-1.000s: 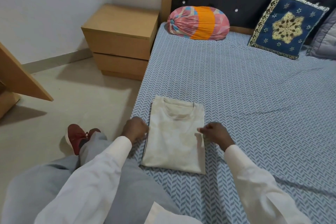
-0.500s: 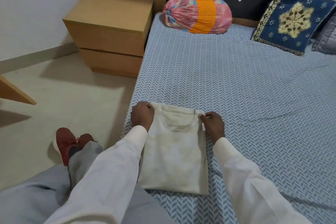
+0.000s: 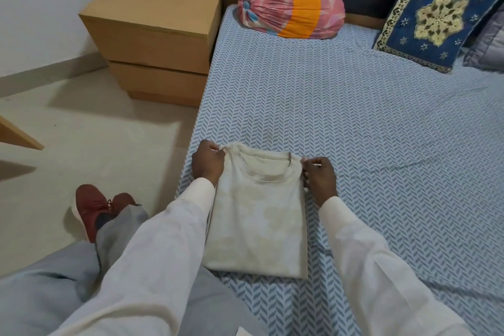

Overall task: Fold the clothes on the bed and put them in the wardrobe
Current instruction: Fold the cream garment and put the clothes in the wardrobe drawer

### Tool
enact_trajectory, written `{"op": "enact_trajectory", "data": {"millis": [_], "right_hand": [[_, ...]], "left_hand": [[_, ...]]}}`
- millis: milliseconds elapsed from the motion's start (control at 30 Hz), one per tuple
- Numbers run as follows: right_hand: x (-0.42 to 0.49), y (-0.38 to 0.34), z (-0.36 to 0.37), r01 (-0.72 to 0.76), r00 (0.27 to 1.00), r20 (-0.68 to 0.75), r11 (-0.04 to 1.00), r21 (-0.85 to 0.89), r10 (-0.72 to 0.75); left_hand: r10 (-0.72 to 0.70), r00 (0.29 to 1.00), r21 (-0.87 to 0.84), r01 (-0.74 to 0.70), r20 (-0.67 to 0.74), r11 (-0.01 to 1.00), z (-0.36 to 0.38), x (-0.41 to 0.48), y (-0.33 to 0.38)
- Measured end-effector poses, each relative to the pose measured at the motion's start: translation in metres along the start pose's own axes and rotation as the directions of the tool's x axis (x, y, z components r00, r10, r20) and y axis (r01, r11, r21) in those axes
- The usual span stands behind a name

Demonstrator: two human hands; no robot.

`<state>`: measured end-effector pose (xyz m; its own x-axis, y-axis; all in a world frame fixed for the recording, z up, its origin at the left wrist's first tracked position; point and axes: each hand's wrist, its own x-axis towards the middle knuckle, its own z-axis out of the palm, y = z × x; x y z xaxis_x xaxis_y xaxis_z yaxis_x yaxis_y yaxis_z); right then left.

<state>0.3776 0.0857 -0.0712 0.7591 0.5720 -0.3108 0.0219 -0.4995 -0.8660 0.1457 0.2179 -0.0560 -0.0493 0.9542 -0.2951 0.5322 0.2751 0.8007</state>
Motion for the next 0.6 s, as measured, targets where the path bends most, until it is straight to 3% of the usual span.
{"op": "enact_trajectory", "data": {"millis": [67,200,267,333,433,600], "right_hand": [[-0.009,0.009,-0.008,0.016,1.000,-0.005,0.996,0.088,-0.016],[-0.042,0.030,-0.026,0.034,0.999,0.024,0.999,0.027,-0.034],[-0.054,0.036,-0.028,0.026,0.992,0.125,0.997,-0.068,-0.018],[-0.065,0.035,-0.027,0.064,0.990,0.134,0.978,-0.199,-0.037],[-0.070,0.031,-0.027,0.039,0.998,0.061,0.981,-0.189,-0.028],[-0.096,0.033,-0.034,0.009,0.995,0.095,0.961,-0.278,0.019]], "left_hand": [[0.005,0.998,0.037,-0.007,0.070,0.999,-0.008,-0.007,-0.008],[0.032,0.961,0.295,-0.116,0.274,0.948,-0.026,-0.036,-0.038],[0.041,0.962,0.321,-0.131,0.271,0.938,-0.030,-0.049,-0.048],[0.053,0.975,0.291,-0.115,0.214,0.950,-0.033,-0.057,-0.051],[0.037,0.989,0.239,-0.071,0.145,0.969,-0.036,-0.063,-0.050],[0.035,0.975,0.334,-0.109,0.222,0.936,-0.048,-0.093,-0.070]]}}
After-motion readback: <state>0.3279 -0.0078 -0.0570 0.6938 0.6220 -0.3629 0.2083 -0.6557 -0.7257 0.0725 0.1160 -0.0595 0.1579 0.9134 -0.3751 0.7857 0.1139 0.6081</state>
